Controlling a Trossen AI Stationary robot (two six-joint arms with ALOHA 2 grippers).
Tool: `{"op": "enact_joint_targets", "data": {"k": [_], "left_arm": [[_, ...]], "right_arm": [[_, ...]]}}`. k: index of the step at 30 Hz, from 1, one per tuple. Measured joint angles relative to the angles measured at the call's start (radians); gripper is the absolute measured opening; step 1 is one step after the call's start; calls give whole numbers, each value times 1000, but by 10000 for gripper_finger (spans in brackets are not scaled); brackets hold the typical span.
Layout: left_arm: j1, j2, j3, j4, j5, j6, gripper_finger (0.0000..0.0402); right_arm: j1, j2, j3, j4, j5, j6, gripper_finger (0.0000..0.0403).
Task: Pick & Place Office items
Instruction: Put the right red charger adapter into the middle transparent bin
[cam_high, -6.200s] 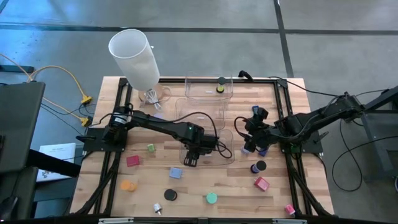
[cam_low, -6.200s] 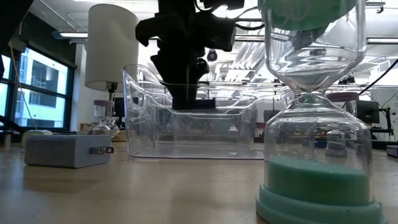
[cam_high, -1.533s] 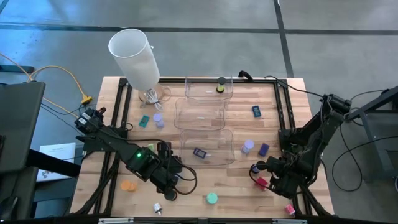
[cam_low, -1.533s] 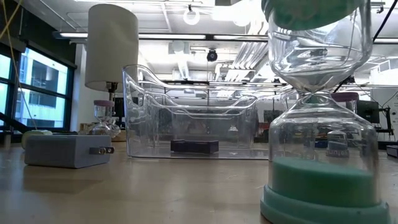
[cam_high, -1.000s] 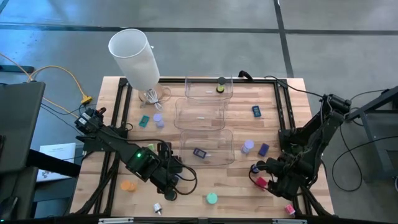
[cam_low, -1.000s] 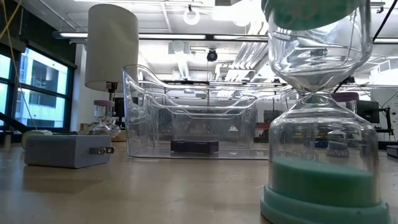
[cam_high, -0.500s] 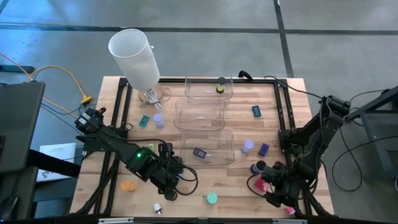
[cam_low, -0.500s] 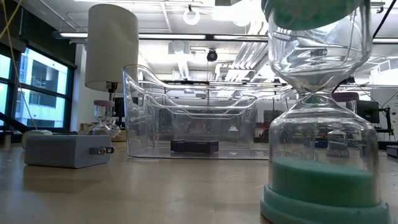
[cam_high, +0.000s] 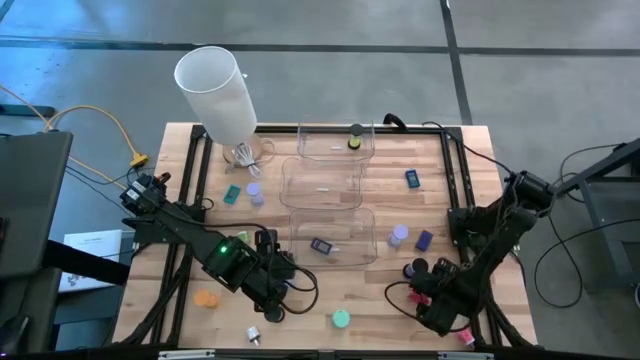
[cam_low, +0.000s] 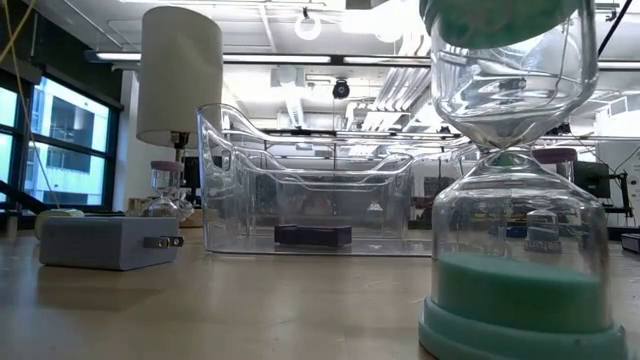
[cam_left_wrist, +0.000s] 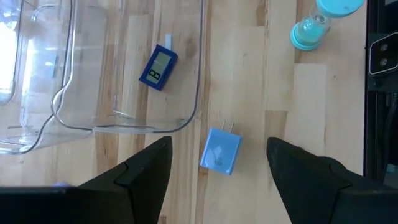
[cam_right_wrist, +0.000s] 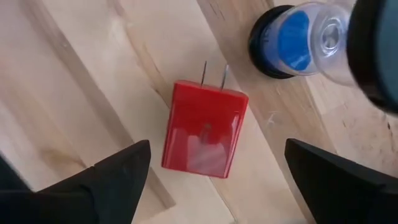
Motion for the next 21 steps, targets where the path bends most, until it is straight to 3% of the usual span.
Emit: {"op": "enact_joint_targets", "data": {"k": [11,21], "left_arm": [[0,0,0,1,0,1,254],[0,0,0,1,1,1,254]], "right_arm": [[-8,45,-7,57,0,20,359],[-7,39,-149,289,-6,27,358]]}}
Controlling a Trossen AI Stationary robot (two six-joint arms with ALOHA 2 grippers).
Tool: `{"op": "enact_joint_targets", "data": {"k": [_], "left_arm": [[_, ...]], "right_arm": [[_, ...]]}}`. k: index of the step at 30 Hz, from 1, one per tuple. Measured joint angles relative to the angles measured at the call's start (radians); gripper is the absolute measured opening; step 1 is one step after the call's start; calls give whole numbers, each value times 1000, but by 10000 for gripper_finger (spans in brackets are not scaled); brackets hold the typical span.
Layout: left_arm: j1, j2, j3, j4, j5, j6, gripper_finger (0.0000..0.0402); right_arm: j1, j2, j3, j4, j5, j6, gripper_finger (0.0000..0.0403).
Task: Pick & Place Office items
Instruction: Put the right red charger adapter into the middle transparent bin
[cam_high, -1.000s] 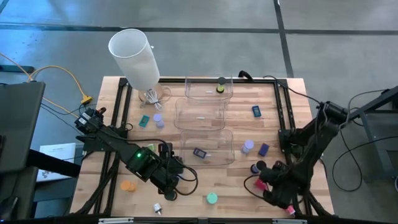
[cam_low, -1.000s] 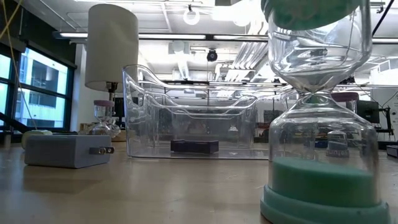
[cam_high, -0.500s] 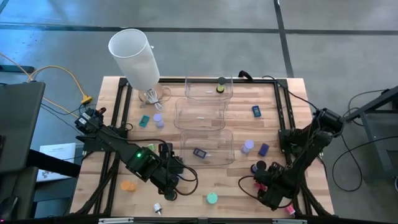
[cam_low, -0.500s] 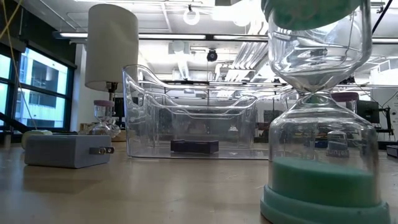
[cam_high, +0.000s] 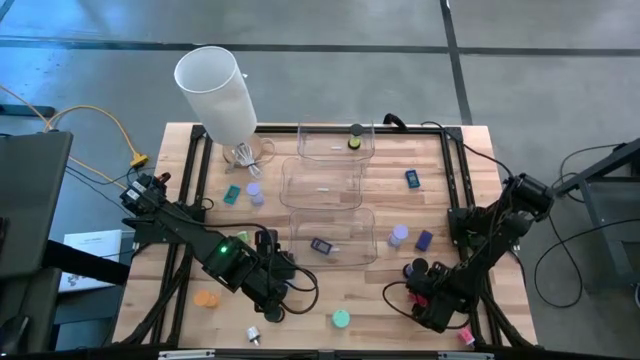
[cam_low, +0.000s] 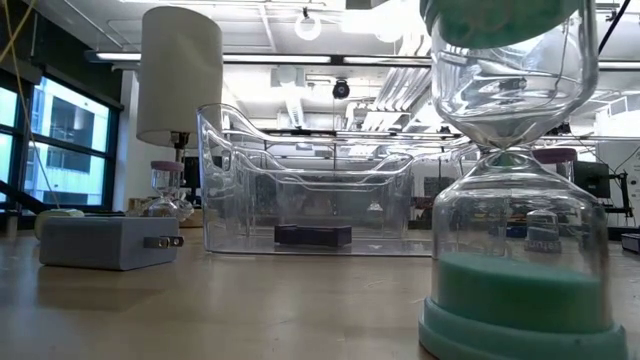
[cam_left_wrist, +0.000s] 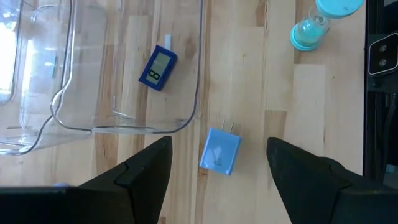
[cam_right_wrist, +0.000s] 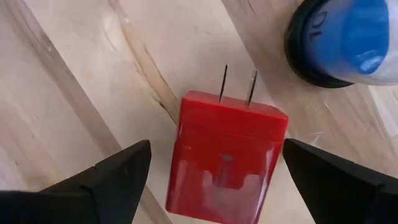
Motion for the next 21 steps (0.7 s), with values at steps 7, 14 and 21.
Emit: {"op": "enact_joint_targets", "data": {"k": [7,14,21], "left_arm": [[2,0,0,17,0,0,254],[2,0,0,31,0,0,254],[2,0,0,40,0,0,254]], "right_arm": [[-1,-18,-6,-8,-23,23,337],[-5,-19,-8,-29,-80,46,228],[-18,-45,-8,-21,-198,46,195]]}}
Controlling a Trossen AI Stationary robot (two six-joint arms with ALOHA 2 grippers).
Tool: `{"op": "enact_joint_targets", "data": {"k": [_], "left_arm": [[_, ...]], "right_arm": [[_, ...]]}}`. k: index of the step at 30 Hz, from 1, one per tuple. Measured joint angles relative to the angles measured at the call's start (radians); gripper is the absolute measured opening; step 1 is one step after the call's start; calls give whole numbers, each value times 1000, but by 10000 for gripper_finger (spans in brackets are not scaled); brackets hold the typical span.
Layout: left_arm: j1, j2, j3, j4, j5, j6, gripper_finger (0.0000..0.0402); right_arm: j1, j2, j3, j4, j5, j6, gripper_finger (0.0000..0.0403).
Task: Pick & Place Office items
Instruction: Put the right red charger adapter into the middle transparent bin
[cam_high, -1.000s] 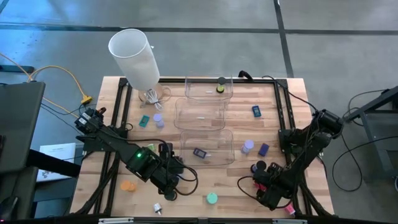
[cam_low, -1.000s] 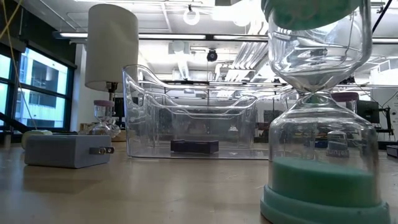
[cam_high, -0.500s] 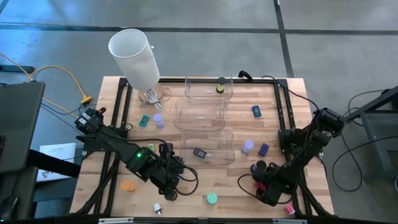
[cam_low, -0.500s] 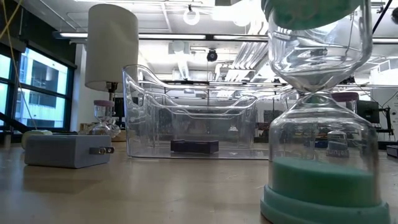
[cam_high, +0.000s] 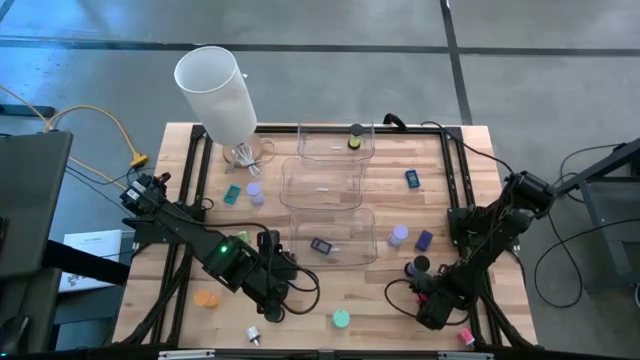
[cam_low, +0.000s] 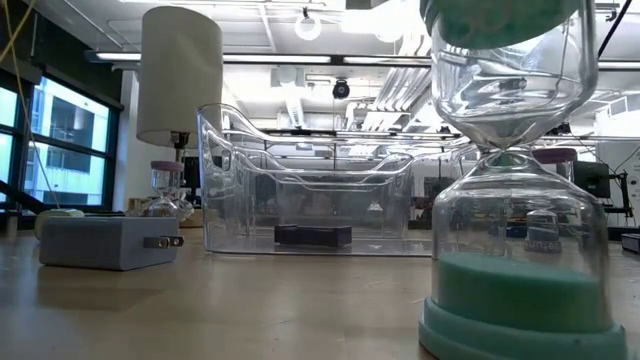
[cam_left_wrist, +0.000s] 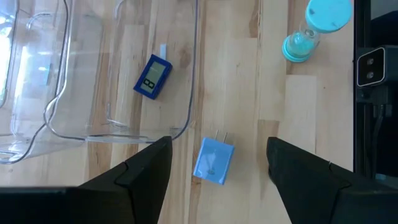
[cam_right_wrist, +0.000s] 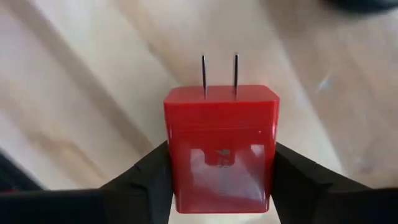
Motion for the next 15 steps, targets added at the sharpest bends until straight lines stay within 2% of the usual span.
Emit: {"op": "enact_joint_targets", "data": {"k": [10,15], "left_arm": [[0,0,0,1,0,0,254],[0,0,0,1,0,0,254]], "right_arm": [[30,-107,1,-50,-14,-20,195],[34,-142,62,-98,60,-74,195]]}}
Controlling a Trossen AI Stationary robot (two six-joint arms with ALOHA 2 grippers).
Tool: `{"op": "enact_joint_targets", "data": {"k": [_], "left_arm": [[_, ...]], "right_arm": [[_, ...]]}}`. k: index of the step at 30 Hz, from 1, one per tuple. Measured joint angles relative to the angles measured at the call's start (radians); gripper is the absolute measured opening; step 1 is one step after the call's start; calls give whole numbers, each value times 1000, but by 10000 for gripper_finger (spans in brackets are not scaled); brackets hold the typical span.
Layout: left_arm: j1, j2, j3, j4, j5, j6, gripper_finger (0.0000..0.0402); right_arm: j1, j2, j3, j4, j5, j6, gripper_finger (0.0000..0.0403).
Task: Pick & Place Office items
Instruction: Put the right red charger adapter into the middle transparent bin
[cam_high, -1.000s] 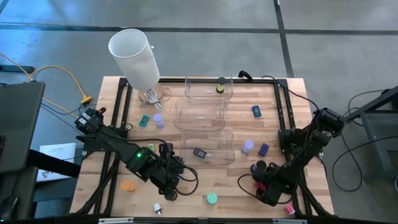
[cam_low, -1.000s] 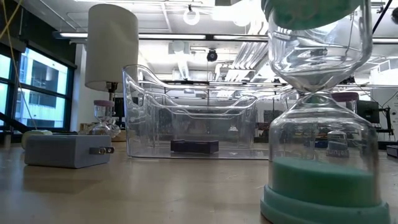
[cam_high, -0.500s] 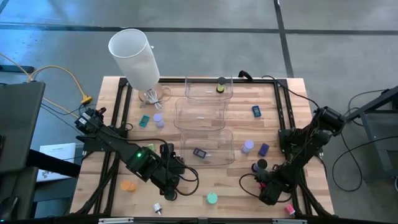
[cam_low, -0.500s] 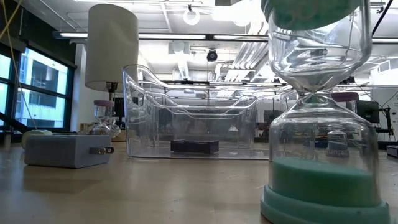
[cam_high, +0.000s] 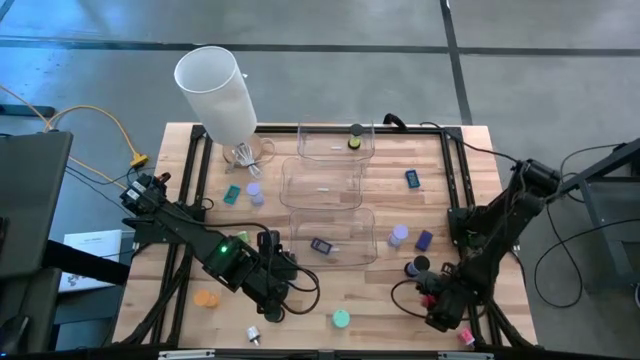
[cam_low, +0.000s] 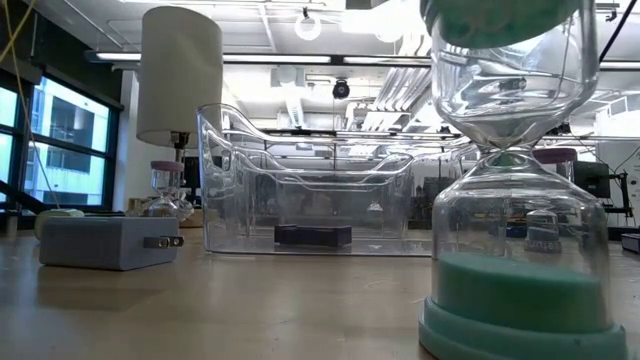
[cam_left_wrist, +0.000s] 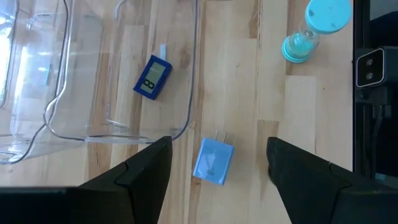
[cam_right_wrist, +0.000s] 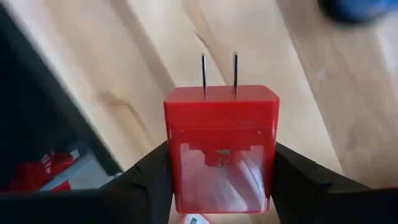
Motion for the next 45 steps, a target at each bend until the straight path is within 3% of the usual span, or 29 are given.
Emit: {"op": "enact_joint_targets", "data": {"k": [8,14,18,26,34,39,45], "left_arm": [[0,0,0,0,0,22,254],[-18,0,0,0,0,26,254],[-31,0,0,-4,1,27,254],[-36,0,0,-21,2,28,254],[-36,0,0,-23,2,48,254],[-36,0,0,-24,3,48,254],[-36,0,0,-23,3,48,254]], "right_arm": [[-71,-10,247,-201,282,-318,195],[-215,-10,371,-255,352,-666,195],[-362,-10,410,-246,354,-897,195],[-699,-7,415,-163,352,-1212,195],[-958,26,416,41,197,-1405,195],[-1066,121,416,89,113,-1471,195],[-1152,251,415,71,114,-1525,195]]}}
